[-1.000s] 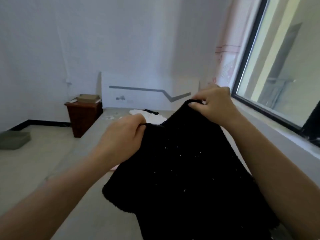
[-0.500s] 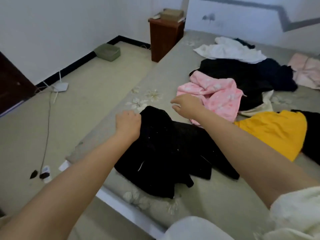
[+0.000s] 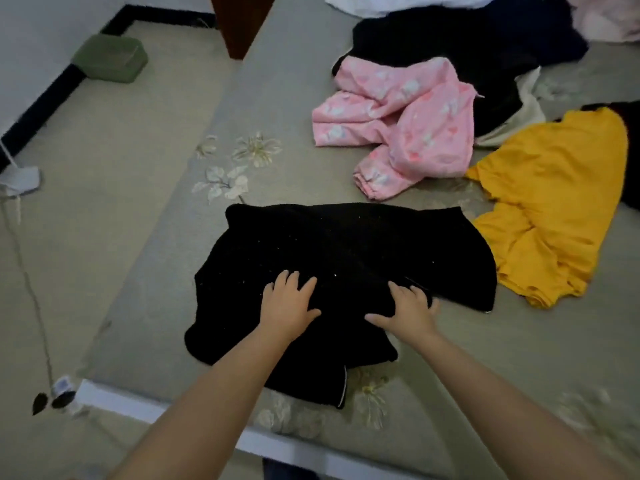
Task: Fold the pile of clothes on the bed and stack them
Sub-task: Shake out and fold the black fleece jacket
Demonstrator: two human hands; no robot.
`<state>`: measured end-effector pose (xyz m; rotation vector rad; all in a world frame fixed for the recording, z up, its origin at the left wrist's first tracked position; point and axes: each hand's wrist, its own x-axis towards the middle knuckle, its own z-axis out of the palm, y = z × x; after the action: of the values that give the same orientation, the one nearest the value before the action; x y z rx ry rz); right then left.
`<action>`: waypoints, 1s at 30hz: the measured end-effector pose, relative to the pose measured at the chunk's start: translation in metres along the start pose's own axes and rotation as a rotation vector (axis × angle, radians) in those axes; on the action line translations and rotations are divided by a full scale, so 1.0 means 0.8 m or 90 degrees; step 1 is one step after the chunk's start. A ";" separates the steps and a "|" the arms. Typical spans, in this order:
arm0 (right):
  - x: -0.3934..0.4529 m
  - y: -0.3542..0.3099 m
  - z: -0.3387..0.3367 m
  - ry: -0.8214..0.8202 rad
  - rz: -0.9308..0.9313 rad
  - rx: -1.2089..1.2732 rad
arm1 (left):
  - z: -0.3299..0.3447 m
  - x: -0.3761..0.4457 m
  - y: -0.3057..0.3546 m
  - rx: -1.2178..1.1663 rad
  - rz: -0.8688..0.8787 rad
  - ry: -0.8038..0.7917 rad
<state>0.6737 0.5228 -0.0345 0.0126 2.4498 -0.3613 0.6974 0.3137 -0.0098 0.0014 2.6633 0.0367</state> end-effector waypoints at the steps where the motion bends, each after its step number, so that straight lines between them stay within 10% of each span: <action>1: 0.006 -0.011 0.010 -0.001 0.056 0.139 | 0.006 0.012 -0.010 0.000 0.019 0.003; 7: 0.015 -0.077 -0.003 0.195 0.236 0.736 | 0.025 0.041 -0.066 -0.022 0.156 0.030; 20: -0.127 -0.085 -0.181 0.403 0.130 0.696 | -0.040 0.048 -0.072 -0.204 0.235 0.160; 30: 0.005 -0.365 -0.327 0.312 -0.197 0.596 | -0.191 0.051 -0.200 -0.310 0.096 0.246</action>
<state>0.4821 0.3101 0.2330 0.1341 2.4922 -1.7800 0.5917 0.1505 0.1031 0.0413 2.9549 0.8064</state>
